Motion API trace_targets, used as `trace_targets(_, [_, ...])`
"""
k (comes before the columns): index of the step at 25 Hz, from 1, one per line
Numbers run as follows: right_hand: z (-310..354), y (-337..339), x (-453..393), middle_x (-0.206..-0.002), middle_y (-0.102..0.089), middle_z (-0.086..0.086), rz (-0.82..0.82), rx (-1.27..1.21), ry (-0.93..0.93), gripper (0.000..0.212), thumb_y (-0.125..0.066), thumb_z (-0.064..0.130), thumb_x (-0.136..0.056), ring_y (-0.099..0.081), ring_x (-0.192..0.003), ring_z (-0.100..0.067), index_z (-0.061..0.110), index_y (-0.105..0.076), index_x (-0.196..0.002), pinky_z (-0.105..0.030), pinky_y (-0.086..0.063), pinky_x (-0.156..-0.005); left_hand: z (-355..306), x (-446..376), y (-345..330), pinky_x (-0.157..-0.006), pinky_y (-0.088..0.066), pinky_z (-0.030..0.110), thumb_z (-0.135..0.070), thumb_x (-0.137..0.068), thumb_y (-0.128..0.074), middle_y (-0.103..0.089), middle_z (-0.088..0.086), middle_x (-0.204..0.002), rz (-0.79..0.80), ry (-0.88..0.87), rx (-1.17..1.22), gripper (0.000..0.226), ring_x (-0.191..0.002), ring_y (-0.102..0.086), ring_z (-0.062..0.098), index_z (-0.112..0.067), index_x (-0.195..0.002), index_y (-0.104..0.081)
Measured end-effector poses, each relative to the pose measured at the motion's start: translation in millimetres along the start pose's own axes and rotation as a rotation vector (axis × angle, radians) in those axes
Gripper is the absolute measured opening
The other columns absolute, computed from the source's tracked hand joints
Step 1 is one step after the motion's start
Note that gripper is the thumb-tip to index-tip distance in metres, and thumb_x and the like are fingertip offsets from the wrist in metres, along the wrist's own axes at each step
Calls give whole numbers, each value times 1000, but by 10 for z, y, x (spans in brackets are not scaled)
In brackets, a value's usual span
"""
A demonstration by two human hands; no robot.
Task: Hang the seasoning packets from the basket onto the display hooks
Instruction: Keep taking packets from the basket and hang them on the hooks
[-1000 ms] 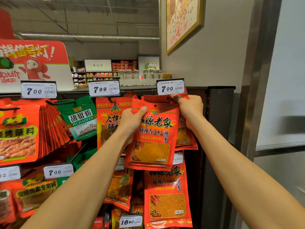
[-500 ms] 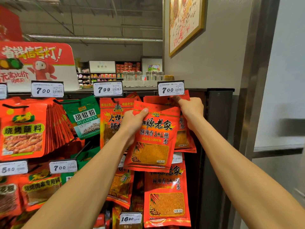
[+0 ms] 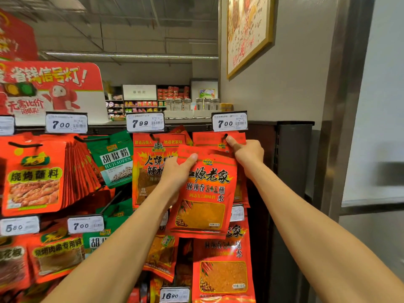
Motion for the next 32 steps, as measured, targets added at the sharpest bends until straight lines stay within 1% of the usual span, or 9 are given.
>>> trace_targets(4, [-7,120,153,-97,-70,2,-64,-25,26,40,-65,54,-91,-67,-100,-25,18,-66,-109,-34,-45,-77,-157,92,87,-76,-60,40,-31,-93,-70,-79,3,-81,-57,-84,-26,19,-80,-76,25,-18,-78,-73])
trace_targets(7, [85,423,474,-109,-64,6,-172,-78,231,37,-53,46,-97,-63,-100,-11,22,-54,-125,-25,-44,-76,-247,121,74,-74,-59,39,-30,-92,-70,-78,3,-81,-67,-98,-3,16,-77,-75,21,-17,-83,-71])
trace_targets(9, [123,456,614,-107,-67,8,-142,-153,282,32,-56,42,-97,-64,-96,-7,22,-57,-122,-26,-50,-80,-292,149,-36,-71,-59,37,-28,-92,-70,-77,0,-75,-38,-85,24,17,-71,-75,18,-17,-80,-70])
trace_targets(12, [19,263,592,-102,-75,-2,64,-406,62,31,-68,36,-94,-74,-93,-21,14,-64,-116,-39,-60,-81,-352,178,-285,-71,-61,38,-28,-93,-70,-77,-1,-73,8,-68,42,18,-70,-74,19,-16,-80,-70])
trace_targets(14, [37,171,564,-95,-79,-7,152,-498,3,26,-72,31,-92,-77,-87,-25,11,-67,-109,-39,-63,-73,-430,179,-413,-67,-61,37,-31,-92,-70,-77,1,-74,-3,-43,78,20,-71,-75,20,-16,-79,-69])
trace_targets(17, [121,239,448,-87,-78,-9,69,-472,18,18,-74,26,-91,-77,-83,-28,10,-69,-97,-44,-64,-71,-569,100,-495,-71,-61,44,-36,-93,-70,-76,9,-80,-20,-54,74,29,-76,-75,27,-18,-70,-66])
trace_targets(21, [184,279,352,-80,-78,-3,-10,-354,46,16,-79,30,-86,-77,-73,-21,16,-71,-87,-49,-64,-73,-492,28,-477,-79,-61,54,-32,-95,-67,-77,17,-89,-36,-15,65,25,-84,-75,35,-16,-76,-67])
trace_targets(27, [221,353,240,-78,-77,4,-95,-302,77,13,-79,33,-85,-75,-68,-11,21,-72,-84,-42,-65,-70,-560,-91,-563,-62,-51,41,-36,-91,-73,-64,3,-62,-80,-10,28,41,-62,-60,22,-22,-58,-54])
trace_targets(32, [178,308,233,-79,-76,4,-80,-223,85,13,-78,33,-87,-75,-69,-12,22,-71,-83,-41,-64,-70,-361,-193,-478,-69,-46,39,-36,-92,-70,-58,7,-77,-114,35,-42,27,-76,-55,23,-16,-79,-56])
Point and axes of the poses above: each hand's wrist, its own x-axis away from the middle knuckle, its own y-axis out of the back of the hand, z = x × y, the point moved 10 cm from there along -x, towards the middle knuckle
